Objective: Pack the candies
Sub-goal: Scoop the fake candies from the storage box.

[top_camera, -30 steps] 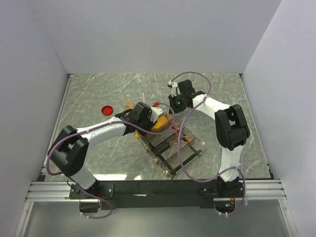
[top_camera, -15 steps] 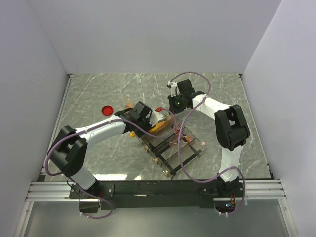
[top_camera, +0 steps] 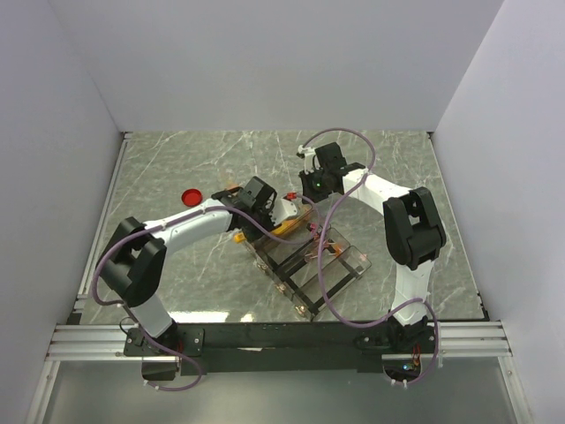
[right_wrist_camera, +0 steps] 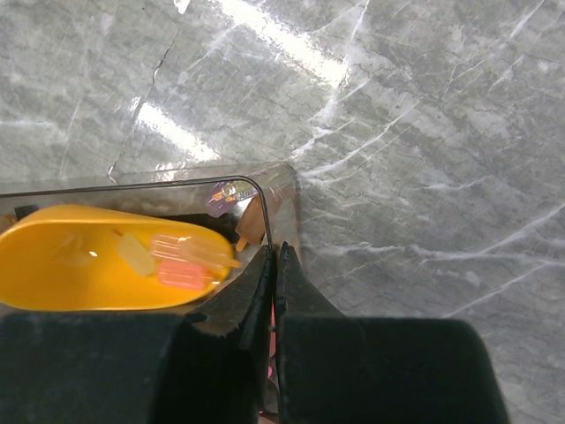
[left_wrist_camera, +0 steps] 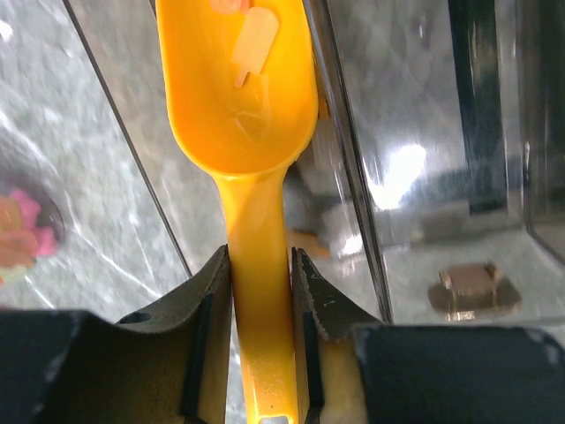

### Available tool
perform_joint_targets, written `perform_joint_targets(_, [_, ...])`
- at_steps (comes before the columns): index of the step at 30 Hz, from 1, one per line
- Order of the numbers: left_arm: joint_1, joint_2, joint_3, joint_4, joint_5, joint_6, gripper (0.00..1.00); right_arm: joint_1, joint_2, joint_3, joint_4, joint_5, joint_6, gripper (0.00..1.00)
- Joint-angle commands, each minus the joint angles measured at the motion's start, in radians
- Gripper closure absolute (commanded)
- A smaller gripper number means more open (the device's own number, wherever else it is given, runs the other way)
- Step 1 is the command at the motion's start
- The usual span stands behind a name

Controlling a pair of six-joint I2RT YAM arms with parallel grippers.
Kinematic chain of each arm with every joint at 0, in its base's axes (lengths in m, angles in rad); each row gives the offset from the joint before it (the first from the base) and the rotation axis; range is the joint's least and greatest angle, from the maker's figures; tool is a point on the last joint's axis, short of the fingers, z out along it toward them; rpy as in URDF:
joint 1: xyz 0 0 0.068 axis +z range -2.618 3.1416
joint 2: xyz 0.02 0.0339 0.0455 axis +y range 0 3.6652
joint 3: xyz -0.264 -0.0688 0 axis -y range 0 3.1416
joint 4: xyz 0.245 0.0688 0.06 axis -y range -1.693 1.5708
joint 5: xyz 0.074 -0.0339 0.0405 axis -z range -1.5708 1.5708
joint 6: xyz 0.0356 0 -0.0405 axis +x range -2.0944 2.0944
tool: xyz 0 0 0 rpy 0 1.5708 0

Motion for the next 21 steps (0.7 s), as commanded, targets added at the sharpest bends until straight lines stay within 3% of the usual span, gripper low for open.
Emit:
perform_joint_targets(1, [-0.065,0.056,0.017,-0.036,0.237,0.000,0.99,0.027,0.001,0.033,-0.028,0.002,0.045,1.00])
perform_joint_targets(21, [-0.106,0.048,-0.057,0.331,0.258,-0.512,0.99,0.028,0.028,0.004,-0.042,0.048,0.235,1.00])
